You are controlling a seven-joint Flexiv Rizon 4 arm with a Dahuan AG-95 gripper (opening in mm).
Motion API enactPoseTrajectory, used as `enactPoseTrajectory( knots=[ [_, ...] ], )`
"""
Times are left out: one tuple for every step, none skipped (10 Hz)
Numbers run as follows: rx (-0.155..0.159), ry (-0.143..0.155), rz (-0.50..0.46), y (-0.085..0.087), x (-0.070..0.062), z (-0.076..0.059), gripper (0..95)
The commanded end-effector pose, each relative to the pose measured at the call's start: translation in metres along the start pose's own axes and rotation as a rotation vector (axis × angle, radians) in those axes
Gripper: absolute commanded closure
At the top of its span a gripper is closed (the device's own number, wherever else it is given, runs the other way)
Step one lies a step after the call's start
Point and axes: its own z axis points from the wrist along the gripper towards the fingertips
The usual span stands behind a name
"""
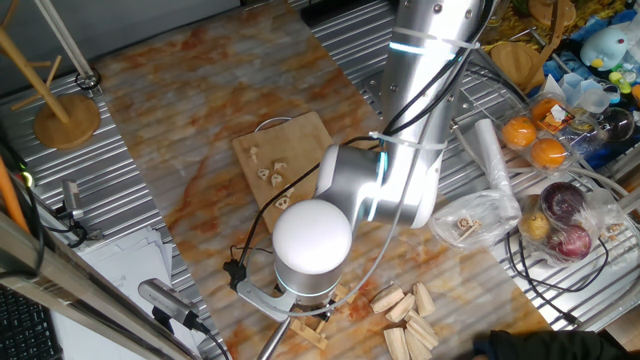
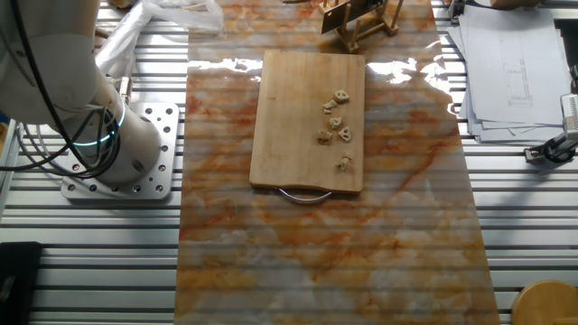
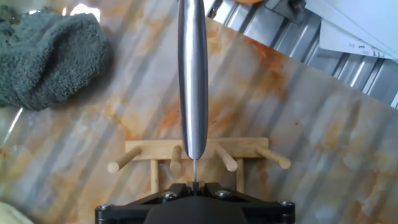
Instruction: Slice the lotus root
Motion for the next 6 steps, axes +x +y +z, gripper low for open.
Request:
enactPoseTrajectory(
  knots=[
    [-0.006,0.004,-0.005,0.0,0.0,-0.003,76.0],
    [-0.011,0.01,-0.008,0.0,0.0,-0.01,76.0],
    [-0.015,0.017,-0.012,-0.001,0.0,-0.018,76.0],
    [-0.017,0.022,-0.019,-0.003,0.0,-0.028,76.0],
    [-0.018,0.026,-0.026,-0.005,0.001,-0.035,76.0],
    [-0.024,0.032,-0.033,-0.009,0.003,-0.046,76.0]
  ],
)
